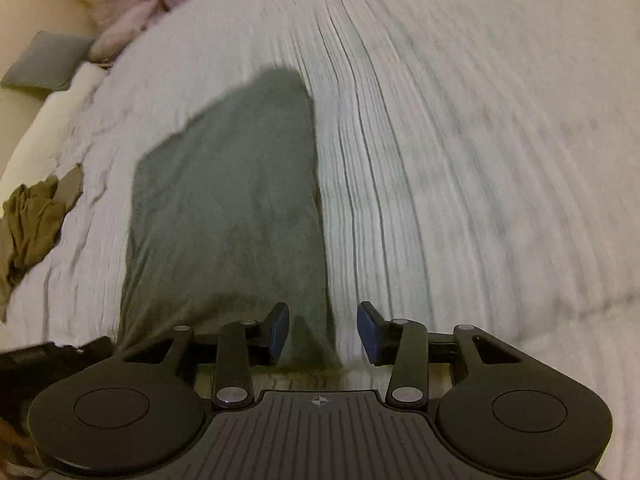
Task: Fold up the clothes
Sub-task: 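Fold the bundle over with both grippers and release the right gripper, then open the left gripper and pull both grippers back from the folded shirt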
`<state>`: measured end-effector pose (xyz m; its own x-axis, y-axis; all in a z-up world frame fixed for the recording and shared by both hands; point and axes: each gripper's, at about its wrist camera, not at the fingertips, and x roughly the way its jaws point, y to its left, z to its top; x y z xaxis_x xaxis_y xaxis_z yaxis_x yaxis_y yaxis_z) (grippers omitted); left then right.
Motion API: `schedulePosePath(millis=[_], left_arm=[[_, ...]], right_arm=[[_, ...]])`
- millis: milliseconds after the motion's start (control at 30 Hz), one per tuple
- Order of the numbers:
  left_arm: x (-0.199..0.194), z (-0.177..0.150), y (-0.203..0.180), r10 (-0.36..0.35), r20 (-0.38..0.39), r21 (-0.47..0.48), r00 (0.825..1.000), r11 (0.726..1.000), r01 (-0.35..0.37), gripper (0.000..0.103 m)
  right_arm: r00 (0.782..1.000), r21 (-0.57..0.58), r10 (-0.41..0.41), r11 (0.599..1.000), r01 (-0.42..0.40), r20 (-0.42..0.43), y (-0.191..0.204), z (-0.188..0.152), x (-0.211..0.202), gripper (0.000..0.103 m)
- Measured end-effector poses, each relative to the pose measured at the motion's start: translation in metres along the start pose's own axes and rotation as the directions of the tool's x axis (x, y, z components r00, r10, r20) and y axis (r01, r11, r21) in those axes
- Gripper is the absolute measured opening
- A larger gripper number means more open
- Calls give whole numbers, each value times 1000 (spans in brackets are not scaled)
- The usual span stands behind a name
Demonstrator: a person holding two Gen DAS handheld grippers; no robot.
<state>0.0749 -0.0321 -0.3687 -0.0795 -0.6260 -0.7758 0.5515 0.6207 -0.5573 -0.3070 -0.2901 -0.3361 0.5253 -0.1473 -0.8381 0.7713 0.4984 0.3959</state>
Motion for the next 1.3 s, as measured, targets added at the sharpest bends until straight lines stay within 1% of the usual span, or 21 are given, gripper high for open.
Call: schedulePosePath(millis=[33,100,200,267,333,400,467,500,533,567,633,667,767,867,900,933,967,1000,1067,1133,1300], left_arm=[[-7,2,-10,16,33,42,999,999,-18,2],[-6,4,-32,33,48,146,998,988,-40,2],[14,0,-66,8,32,286,999,958,-17,3],[34,-8,-80,27,28,369,999,929,-36,3],[53,-18,-79,66,33,421,997,904,-74,3],[71,-27,-78,102,39,470,994,876,-109,3],[71,-34,-64,92,38,467,995,879,-99,3],[66,-36,-58,97,37,451,995,886,-103,3],[61,-37,-52,102,36,436,994,893,-108,3],[57,-37,-50,123,33,436,992,891,-125,3],[50,-35,-45,164,25,435,986,886,-159,3],[43,-35,-45,196,21,435,980,881,-185,3],[21,-33,-51,282,2,431,959,865,-255,3],[-7,-29,-62,353,-25,419,935,853,-311,5],[-16,-27,-66,376,-34,416,926,848,-329,8],[-25,-26,-70,398,-43,412,916,842,-347,14],[-34,-25,-74,419,-50,410,907,837,-364,18],[-43,-25,-80,417,-40,416,908,833,-364,20],[-58,-25,-90,411,-22,428,911,828,-363,29],[-67,-26,-97,402,-13,432,916,828,-357,30],[-83,-29,-106,375,-7,424,927,840,-337,30]], right_arm=[[1000,-31,-8,999,9,16,6,0,-2,42],[999,-98,-16,995,20,40,20,-1,-1,42],[998,-202,-9,979,21,60,44,-4,12,42],[998,-263,-9,965,26,62,59,-7,26,42],[998,-342,-26,939,46,62,69,-14,38,42],[996,-438,-72,895,87,49,75,-28,52,42],[993,-516,-104,848,119,58,68,-45,56,41],[992,-531,-115,838,128,59,64,-51,56,41],[990,-519,-134,843,141,51,57,-54,53,42],[987,-500,-157,852,156,40,50,-56,49,42],[980,-456,-194,876,157,-35,35,-57,47,42],[977,-447,-208,880,163,-55,32,-57,45,42],[967,-406,-244,893,196,-69,33,-55,27,42],[968,-251,-215,951,178,-128,36,-51,2,42],[971,-199,-194,966,164,-141,38,-52,-7,42],[974,-150,-172,977,149,-151,39,-53,-16,42],[976,-115,-153,984,136,-155,43,-54,-25,42],[978,-99,-143,987,129,-153,50,-54,-31,42],[979,-109,-154,984,140,-133,63,-55,-42,42],[979,-121,-168,981,154,-117,77,-55,-51,43],[983,-141,-160,979,147,-87,97,-54,-70,43]])
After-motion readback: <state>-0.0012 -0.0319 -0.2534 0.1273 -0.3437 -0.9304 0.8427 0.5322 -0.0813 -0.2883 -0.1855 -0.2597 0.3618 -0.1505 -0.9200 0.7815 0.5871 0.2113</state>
